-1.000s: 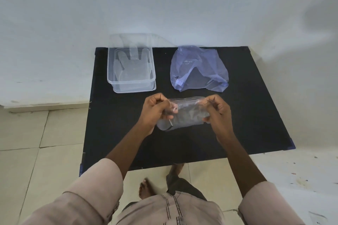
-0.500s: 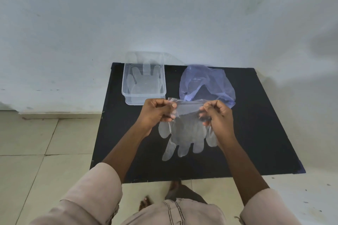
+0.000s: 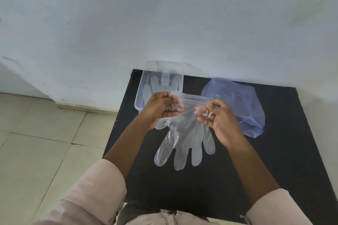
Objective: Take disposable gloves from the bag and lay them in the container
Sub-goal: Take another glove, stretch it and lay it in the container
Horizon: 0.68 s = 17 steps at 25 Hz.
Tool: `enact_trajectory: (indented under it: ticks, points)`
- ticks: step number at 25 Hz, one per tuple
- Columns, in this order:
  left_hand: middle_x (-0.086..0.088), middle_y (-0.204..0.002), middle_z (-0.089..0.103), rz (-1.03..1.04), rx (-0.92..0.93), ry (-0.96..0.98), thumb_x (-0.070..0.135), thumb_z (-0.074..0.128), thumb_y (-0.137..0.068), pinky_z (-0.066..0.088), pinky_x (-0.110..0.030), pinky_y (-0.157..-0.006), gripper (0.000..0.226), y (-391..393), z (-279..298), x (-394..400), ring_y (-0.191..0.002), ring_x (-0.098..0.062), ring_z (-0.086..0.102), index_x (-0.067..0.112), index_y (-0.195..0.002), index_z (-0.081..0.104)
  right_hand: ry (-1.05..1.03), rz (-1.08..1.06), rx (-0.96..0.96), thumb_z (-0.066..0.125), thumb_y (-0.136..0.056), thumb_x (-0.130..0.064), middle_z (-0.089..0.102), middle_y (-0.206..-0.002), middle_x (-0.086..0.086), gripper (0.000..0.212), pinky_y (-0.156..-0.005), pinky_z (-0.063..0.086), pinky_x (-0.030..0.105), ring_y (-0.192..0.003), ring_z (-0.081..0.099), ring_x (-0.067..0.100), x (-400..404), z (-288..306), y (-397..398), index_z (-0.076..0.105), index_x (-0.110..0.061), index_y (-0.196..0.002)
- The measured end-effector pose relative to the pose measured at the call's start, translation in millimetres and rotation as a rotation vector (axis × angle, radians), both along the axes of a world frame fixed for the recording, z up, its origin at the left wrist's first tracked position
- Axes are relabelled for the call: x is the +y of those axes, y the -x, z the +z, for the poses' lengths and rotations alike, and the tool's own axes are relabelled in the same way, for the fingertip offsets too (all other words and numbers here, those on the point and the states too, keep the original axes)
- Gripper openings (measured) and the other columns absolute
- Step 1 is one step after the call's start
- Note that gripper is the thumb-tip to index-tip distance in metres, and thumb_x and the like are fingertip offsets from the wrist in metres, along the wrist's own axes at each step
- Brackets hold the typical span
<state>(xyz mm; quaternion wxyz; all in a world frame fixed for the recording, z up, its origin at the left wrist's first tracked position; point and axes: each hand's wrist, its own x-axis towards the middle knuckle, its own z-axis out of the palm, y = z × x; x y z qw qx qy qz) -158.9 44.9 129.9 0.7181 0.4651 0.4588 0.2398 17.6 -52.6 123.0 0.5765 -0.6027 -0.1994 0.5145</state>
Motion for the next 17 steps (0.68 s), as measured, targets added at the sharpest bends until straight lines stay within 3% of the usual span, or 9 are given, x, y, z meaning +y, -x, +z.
enact_trajectory:
  ticks: [5, 10, 14, 17]
  points:
    - [-0.015, -0.086, 0.076, 0.030, 0.013, 0.011, 0.014, 0.058, -0.095, 0.061, -0.030, -0.070, 0.011, 4.6, 2.5, 50.2, -0.077, -0.023, 0.075, 0.004, -0.092, 0.062, 0.039, 0.060, -0.045, 0.045, -0.097, -0.003, 0.072, -0.096, 0.023, 0.025, -0.072, 0.061, 0.036, -0.086, 0.072, 0.033, 60.9, 9.1, -1.5, 0.051, -0.013, -0.074]
    - [-0.012, -0.082, 0.077, 0.045, 0.016, -0.083, 0.013, 0.056, -0.095, 0.061, -0.030, -0.069, 0.011, 6.7, 16.7, 119.4, -0.078, -0.024, 0.076, 0.006, -0.090, 0.062, 0.054, 0.065, -0.213, 0.043, -0.095, -0.003, 0.072, -0.082, 0.015, 0.027, -0.069, 0.058, 0.035, -0.068, 0.072, 0.022, 134.4, 27.2, 1.6, 0.046, -0.017, -0.072]
    - [-0.018, -0.090, 0.075, 0.087, 0.040, -0.162, 0.008, 0.055, -0.094, 0.060, -0.033, -0.075, 0.009, -0.6, 25.9, 167.1, -0.076, -0.025, 0.075, 0.005, -0.089, 0.062, -0.007, 0.067, -0.315, 0.042, -0.089, 0.000, 0.073, -0.088, 0.018, 0.025, -0.068, 0.056, 0.031, -0.078, 0.073, 0.028, 185.0, 41.7, -3.2, 0.047, -0.018, -0.072]
    - [-0.015, -0.084, 0.073, 0.118, 0.025, -0.171, 0.004, 0.049, -0.094, 0.059, -0.031, -0.072, 0.017, -3.7, 27.1, 195.1, -0.068, -0.022, 0.074, 0.007, -0.081, 0.061, -0.020, 0.086, -0.367, 0.043, -0.090, -0.004, 0.073, -0.090, 0.018, 0.022, -0.067, 0.057, 0.030, -0.081, 0.073, 0.028, 221.2, 42.8, -4.7, 0.046, -0.018, -0.074]
